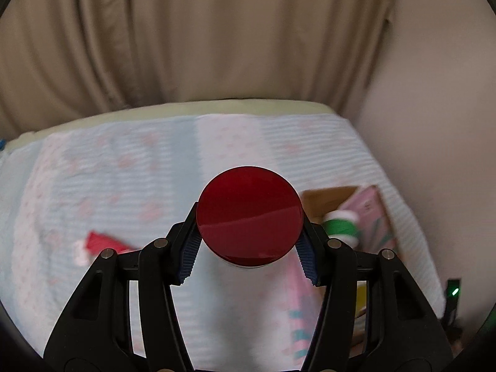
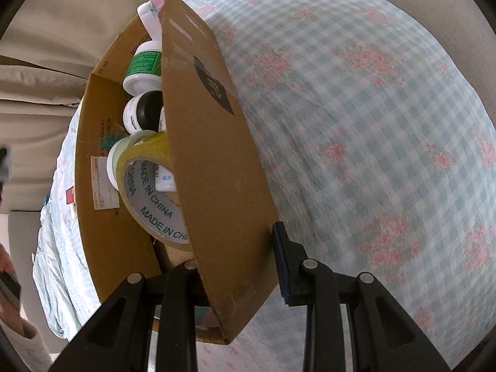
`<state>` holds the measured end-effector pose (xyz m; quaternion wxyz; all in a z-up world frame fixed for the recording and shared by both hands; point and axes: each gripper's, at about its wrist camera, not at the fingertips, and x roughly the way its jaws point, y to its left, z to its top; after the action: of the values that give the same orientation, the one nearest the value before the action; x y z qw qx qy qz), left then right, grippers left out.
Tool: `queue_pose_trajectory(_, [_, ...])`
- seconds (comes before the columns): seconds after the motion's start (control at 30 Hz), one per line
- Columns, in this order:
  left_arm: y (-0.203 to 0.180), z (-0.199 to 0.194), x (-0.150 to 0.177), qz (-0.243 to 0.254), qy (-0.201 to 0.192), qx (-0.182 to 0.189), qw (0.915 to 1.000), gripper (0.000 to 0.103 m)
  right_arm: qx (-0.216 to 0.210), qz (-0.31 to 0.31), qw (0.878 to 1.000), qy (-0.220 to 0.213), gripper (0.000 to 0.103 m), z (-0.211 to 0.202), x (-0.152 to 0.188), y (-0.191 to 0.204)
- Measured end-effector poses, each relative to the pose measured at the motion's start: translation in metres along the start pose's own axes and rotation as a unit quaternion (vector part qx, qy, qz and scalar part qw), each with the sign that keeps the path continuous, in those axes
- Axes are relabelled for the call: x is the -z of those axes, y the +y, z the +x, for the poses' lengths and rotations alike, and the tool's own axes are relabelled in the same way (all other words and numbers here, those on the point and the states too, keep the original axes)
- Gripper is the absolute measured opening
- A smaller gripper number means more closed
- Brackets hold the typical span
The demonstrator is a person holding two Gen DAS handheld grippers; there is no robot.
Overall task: Organize rigid objects
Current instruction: 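Carry the red-lidded jar into the box and open the left gripper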
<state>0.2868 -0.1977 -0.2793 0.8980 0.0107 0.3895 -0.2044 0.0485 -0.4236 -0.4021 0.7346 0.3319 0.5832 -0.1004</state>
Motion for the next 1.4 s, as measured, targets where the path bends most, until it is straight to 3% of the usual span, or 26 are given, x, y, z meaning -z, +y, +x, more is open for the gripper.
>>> queue_pose_trajectory(0.23, [-0.093,0.049,-0.006,0.015,0.022,0.051,0.9983,0.051,-0.001,-0.008,1.000,0.005,0.027,0.000,-0.005,-0.003])
queue_pose_trajectory(0.47, [-0.166,0.104,0.020,0.040,0.079,0.082,0.9926,0.051,0.003,-0.016,1.000,0.010,0.027,0.001,-0.006,0.001])
queue_pose_trajectory(0.73, [-0.179,0.143,0.059,0.048,0.152,0.072,0.9846,0.051,-0.001,-0.012,1.000,0.013,0.027,0.002,-0.009,0.001])
queue_pose_trajectory(0.93, [-0.181,0.142,0.059,0.067,0.158,0.064,0.9831,0.052,-0.002,-0.016,1.000,0.012,0.027,0.002,-0.008,-0.001])
queue_pose_trajectory(0.97, [-0.180,0.140,0.058,0.064,0.158,0.061,0.9835,0.058,-0.001,-0.017,1.000,0.012,0.027,0.002,-0.008,-0.001])
queue_pose_trajectory(1.0, [-0.180,0.137,0.056,0.062,0.154,0.063,0.9842,0.091,-0.002,-0.017,1.000,0.012,0.027,0.002,-0.007,-0.002])
queue_pose_trajectory(1.03, [-0.180,0.133,0.053,0.060,0.149,0.062,0.9851,0.101,-0.002,-0.017,1.000,0.012,0.027,0.002,-0.007,-0.002])
queue_pose_trajectory(1.4, [-0.174,0.124,0.042,0.063,0.148,0.064,0.9849,0.103,0.000,-0.018,1.000,0.008,0.026,0.002,-0.005,0.001])
